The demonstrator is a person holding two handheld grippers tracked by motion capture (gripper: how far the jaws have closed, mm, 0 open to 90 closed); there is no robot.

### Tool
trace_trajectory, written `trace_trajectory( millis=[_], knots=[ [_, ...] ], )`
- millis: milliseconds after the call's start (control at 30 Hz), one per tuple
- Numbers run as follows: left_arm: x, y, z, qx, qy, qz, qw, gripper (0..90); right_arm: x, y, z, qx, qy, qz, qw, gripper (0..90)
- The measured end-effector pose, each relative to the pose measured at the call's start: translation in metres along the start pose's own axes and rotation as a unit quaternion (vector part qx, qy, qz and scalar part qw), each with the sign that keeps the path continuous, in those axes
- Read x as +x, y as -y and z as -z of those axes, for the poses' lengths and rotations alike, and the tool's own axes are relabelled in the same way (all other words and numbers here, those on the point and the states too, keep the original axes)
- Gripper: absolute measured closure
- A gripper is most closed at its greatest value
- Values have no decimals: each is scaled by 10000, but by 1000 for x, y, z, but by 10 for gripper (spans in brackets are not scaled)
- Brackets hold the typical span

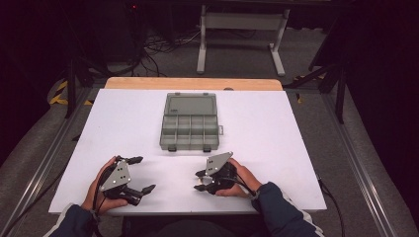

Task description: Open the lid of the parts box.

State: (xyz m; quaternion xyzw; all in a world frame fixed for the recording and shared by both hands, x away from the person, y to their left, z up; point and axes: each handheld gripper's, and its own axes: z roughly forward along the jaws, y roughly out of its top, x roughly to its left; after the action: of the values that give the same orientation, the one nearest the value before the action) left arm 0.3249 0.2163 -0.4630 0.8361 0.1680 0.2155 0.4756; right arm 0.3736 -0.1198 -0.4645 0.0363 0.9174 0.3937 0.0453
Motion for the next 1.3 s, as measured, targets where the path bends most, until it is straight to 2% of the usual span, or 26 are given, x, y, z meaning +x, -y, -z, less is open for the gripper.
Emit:
trace_trajectory(
  millis=[567,800,1300],
  knots=[
    [-2,4,5,45,-82,35,10000,50,-1,-4,-4,-65,31,-5,10000,546],
    [-1,5,6,61,-78,42,9999,51,-2,-7,0,-206,102,-44,9997,546],
    [0,5,5,70,-65,32,9999,50,-5,-7,5,-240,216,-79,9994,546]
  ],
)
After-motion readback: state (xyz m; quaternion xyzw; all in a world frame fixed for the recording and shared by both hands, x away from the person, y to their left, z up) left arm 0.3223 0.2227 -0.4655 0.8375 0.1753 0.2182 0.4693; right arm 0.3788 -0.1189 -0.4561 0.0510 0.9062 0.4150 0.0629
